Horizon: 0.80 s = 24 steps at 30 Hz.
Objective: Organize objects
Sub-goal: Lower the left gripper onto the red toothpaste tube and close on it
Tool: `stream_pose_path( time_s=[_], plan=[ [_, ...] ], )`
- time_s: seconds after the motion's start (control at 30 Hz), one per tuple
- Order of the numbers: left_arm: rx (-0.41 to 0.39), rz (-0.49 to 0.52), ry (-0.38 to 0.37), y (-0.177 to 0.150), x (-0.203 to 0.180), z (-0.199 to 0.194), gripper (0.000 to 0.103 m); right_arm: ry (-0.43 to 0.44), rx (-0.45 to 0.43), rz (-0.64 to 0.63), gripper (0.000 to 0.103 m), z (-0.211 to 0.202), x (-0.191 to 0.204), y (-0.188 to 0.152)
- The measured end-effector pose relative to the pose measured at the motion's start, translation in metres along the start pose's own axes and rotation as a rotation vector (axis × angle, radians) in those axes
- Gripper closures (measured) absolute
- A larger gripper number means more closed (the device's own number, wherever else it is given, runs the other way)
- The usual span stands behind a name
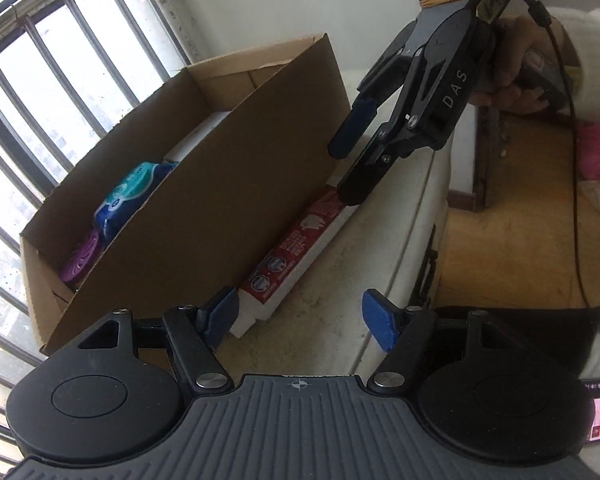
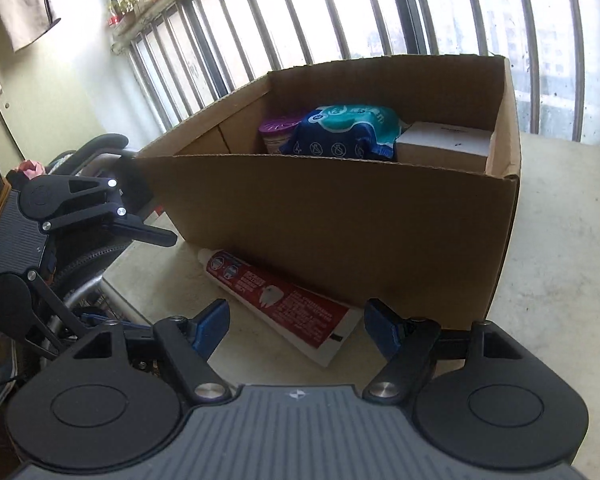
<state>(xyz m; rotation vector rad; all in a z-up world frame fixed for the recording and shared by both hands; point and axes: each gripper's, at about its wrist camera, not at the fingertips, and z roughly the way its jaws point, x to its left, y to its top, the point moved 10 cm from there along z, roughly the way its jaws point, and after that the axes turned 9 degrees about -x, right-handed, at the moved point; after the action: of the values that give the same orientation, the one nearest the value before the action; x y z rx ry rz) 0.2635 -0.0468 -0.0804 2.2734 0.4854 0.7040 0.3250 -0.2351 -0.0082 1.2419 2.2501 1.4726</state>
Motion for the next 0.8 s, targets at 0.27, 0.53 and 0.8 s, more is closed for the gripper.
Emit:
stream_pose_path(
  time_s=[0.27, 0.53, 0.8],
  plan=[
    [-0.006, -0.013, -0.039, -0.003, 0.010, 0.023, 0.033, 0.090, 0.041, -0.085, 0.025, 0.011, 0.015, -0.014],
    [0.038, -0.098, -0.108, -0.006, 0.014, 0.027, 0.043, 0.099, 0.068, -0.212, 0.022, 0.012, 0.029, -0.022],
    [0.070, -0.073, -0.117, -0.012, 0.010, 0.018, 0.057, 0.154, 0.082, -0.204, 0.022, -0.004, 0.042, -0.034]
  ],
)
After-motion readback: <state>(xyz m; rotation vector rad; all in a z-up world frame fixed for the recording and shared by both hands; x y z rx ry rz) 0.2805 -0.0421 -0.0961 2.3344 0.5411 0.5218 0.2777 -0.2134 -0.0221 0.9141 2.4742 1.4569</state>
